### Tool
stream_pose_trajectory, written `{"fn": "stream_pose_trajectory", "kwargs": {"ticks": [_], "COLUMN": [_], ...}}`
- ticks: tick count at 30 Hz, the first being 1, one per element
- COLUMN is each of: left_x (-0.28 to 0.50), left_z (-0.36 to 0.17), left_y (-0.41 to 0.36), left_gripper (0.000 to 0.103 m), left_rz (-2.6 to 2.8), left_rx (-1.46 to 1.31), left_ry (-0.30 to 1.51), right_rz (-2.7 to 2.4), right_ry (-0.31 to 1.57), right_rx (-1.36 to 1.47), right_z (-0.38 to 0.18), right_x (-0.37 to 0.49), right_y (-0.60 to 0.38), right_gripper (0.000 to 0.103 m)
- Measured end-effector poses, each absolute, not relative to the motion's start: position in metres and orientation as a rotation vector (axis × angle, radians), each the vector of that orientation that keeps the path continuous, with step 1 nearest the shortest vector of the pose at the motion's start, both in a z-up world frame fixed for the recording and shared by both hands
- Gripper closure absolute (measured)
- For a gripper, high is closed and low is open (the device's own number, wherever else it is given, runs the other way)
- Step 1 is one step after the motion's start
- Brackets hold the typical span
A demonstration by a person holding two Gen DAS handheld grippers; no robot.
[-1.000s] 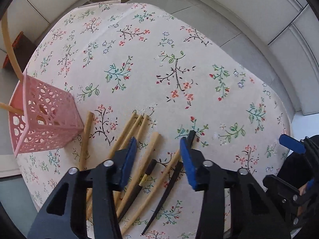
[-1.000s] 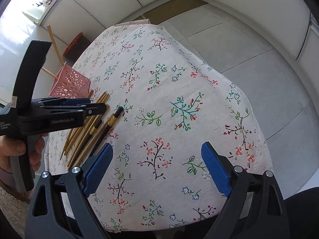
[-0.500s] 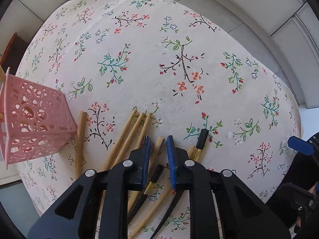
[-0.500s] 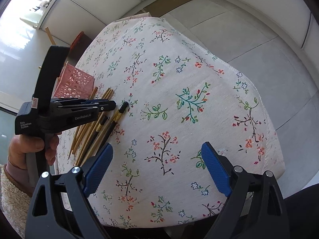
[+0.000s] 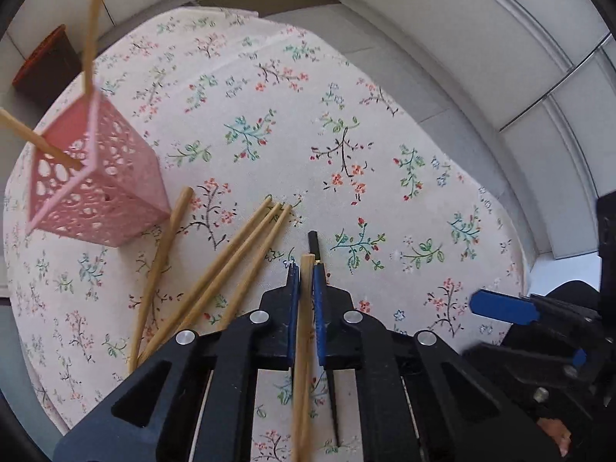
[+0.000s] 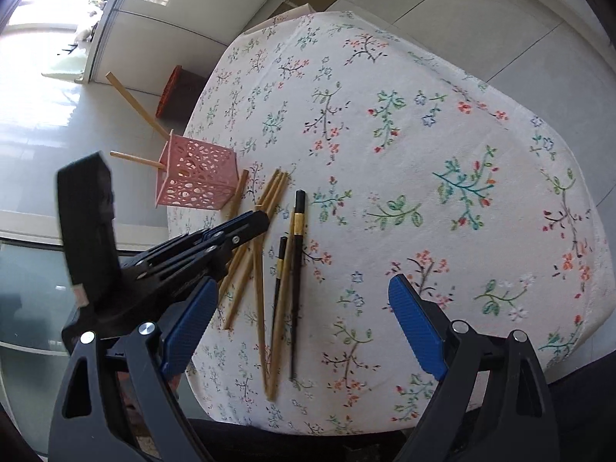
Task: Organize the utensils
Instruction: 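Close the right tool on a chopstick while the left tool lifts its chopstick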
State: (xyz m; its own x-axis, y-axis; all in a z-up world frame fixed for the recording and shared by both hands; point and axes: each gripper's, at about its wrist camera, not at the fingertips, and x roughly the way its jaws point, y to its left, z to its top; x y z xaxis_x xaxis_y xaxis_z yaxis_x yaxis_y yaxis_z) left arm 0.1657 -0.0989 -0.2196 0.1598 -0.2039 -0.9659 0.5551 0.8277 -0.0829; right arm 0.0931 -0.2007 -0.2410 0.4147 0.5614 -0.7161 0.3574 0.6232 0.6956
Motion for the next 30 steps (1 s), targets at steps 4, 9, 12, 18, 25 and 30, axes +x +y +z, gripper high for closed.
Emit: {"fn": "stream_pose_trajectory", "kwargs": {"ticks": [4, 9, 12, 18, 25, 30], "left_x": [0.144, 0.124, 0.111, 0.109, 0.111, 0.112], "left_z": [-0.171, -0.127, -0.112, -0.102, -0.097, -0.094], "left_y": [-0.077, -0.032, -0.015, -0.001, 0.008, 0.010], "left_gripper": [0.097, 0.097, 0.097, 0.097, 0.096, 0.096], "left_rz": [-0.549, -0.559, -0.567, -0.585, -0.575, -0.574], "left_rx": [0.264, 0.160, 0.116, 0.088, 0.059, 0.052], "left_ry": [1.210, 1.103, 1.053, 1.018, 0.999, 0.991], "right_rz": [0.211, 0.291, 0.265, 0.148, 0.002, -0.053], "right_ry": [1.222, 1.271, 1.295, 1.389, 1.469, 1.511], "right_rx": [0.897, 0.956, 0.923, 0.835, 0.686, 0.575], "right_z": [-0.236, -0.248, -0.256, -0.274, -0.279, -0.278], "right_x": [0.120, 0.147, 0.160, 0.180, 0.198, 0.210], "right_y": [-0.174, -0.149, -0.135, -0.124, -0.126, -0.113], "right_gripper": [0.036, 0.052, 0.055, 0.055, 0.069, 0.081]}}
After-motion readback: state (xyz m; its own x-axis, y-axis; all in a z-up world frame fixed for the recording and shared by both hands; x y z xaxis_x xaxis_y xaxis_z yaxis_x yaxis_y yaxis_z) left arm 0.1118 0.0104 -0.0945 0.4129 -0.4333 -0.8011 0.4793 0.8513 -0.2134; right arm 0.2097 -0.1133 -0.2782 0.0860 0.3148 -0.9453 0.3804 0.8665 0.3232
